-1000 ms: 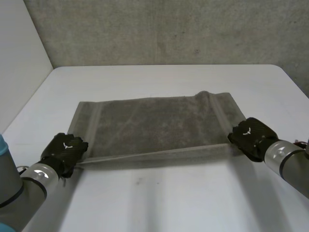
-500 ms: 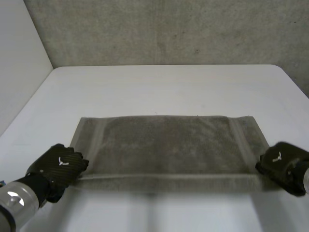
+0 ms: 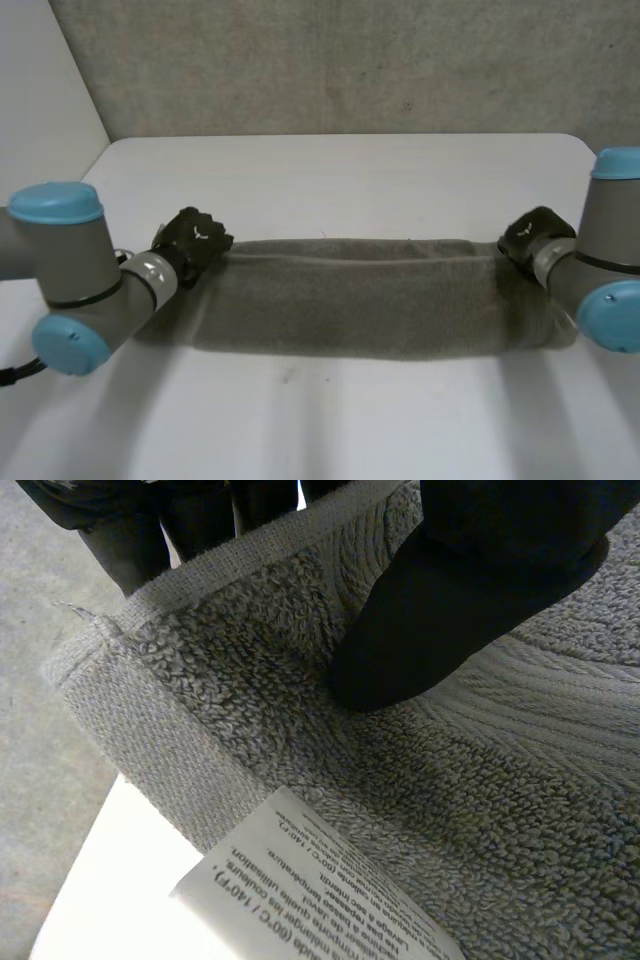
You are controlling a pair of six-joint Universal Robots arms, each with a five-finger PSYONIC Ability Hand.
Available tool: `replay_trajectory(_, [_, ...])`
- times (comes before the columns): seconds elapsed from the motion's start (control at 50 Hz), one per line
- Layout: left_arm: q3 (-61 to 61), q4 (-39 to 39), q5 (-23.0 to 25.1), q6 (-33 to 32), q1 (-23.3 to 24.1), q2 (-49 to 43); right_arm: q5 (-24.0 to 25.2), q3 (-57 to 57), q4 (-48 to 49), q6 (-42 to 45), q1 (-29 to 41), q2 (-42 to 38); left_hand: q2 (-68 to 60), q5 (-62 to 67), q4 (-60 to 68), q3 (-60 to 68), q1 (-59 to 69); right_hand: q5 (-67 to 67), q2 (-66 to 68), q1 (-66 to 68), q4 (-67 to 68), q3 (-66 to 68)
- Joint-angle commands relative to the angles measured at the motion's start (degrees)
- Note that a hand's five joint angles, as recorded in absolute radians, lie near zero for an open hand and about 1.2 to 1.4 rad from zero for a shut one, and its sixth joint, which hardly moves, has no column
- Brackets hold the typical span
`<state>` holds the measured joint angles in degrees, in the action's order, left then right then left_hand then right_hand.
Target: Fold the towel.
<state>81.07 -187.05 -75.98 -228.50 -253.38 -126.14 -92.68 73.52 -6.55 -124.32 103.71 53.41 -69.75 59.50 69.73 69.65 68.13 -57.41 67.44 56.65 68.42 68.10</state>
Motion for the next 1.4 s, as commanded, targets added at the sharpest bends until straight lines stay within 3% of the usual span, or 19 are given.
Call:
replay_trajectory(0.02, [-9.95,0.02,-2.77,-0.01,0.17,-7.35,-0.65,-6.8,5.4,0.13,0.96,-6.02,-10.25,10.5,10.27,10.35,11.87,-12.59,12.56,23.35,11.58,11.9])
replay_trajectory(0.34, [-19.02,-0.25,-3.21,-0.01,0.26,-13.51,-0.92,-14.19,9.1,0.57,1.14,-12.8,-10.25,10.5,10.27,10.35,11.87,-12.59,12.56,23.35,11.58,11.9])
replay_trajectory(0.36, [-19.02,-0.25,-3.21,-0.01,0.26,-13.69,-0.92,-14.28,9.1,0.66,1.23,-12.89,-2.12,2.36,2.13,2.21,3.73,10.83,-10.86,-0.07,-11.85,-11.53])
replay_trajectory(0.38, [-19.02,-0.25,-3.21,-0.01,0.26,-13.69,-0.92,-14.28,9.1,0.66,1.23,-12.89,-2.03,2.28,2.05,2.13,3.65,11.06,-11.09,-0.3,-12.08,-11.76])
replay_trajectory(0.4, [-18.93,-0.25,-3.21,-0.01,0.26,-13.69,-0.92,-14.37,9.28,0.57,1.31,-12.8,28.11,-27.86,-28.1,-28.01,-26.49,41.7,-41.73,-30.94,-42.72,-42.4])
replay_trajectory(0.42, [-18.93,-0.25,-3.21,-0.01,0.26,-13.69,-0.92,-14.37,9.28,0.57,1.32,-12.8,28.41,-28.17,-28.4,-28.31,-26.79,42.01,-42.04,-31.25,-43.03,-42.71])
replay_trajectory(0.44, [-18.85,-0.25,-3.47,-0.1,0.26,-13.6,-0.92,-14.45,9.89,0.48,1.32,-12.45,41.74,-41.49,-41.72,-41.64,-40.12,57.41,-57.44,-46.65,-58.42,-58.1])
replay_trajectory(0.64, [-18.67,-0.33,-7.26,1.39,0.26,-8.94,-0.74,-12.78,15.78,-0.57,0.88,-4.1,55.33,-55.08,-55.31,-55.23,-53.71,57.41,-57.44,-46.65,-58.42,-58.1])
replay_trajectory(0.86, [-11.46,-0.25,-7.08,18.8,0.08,5.56,0.31,-2.24,13.85,-11.12,0.52,10.67,55.66,-55.42,-55.65,-55.57,-54.05,57.41,-57.44,-46.65,-58.42,-58.1])
replay_trajectory(0.9, [-5.87,-0.33,-6.73,24.3,-0.44,10.89,2.84,2.22,9.74,-14.01,0.26,13.99,55.83,-55.59,-55.82,-55.73,-54.21,57.41,-57.44,-46.65,-58.42,-58.1])
replay_trajectory(1.02, [3.57,-1.04,-5.15,31.28,-0.88,17.51,7.87,9.01,2.33,-18.59,-3.78,18.31,56.0,-55.75,-55.99,-55.9,-54.38,57.41,-57.44,-46.65,-58.42,-58.1])
replay_trajectory(1.1, [13.29,-2.7,-1.64,36.71,-2.46,23.2,14.26,15.93,-0.56,-23.76,-7.99,21.82,56.33,-56.09,-56.32,-56.24,-54.72,57.41,-57.44,-46.65,-58.42,-58.1])
replay_trajectory(1.22, [24.72,-8.31,1.0,43.92,-4.66,29.28,20.78,24.64,1.18,-24.39,-13.26,22.27,56.84,-56.6,-56.83,-56.74,-55.23,50.79,-50.82,-40.03,-51.81,-51.49])
replay_trajectory(1.4, [30.9,-15.54,1.09,46.48,-6.07,31.05,22.37,31.6,11.3,-24.31,-16.26,21.56,56.84,-56.6,-56.83,-56.74,-55.23,36.63,-36.66,-25.87,-37.65,-37.33])
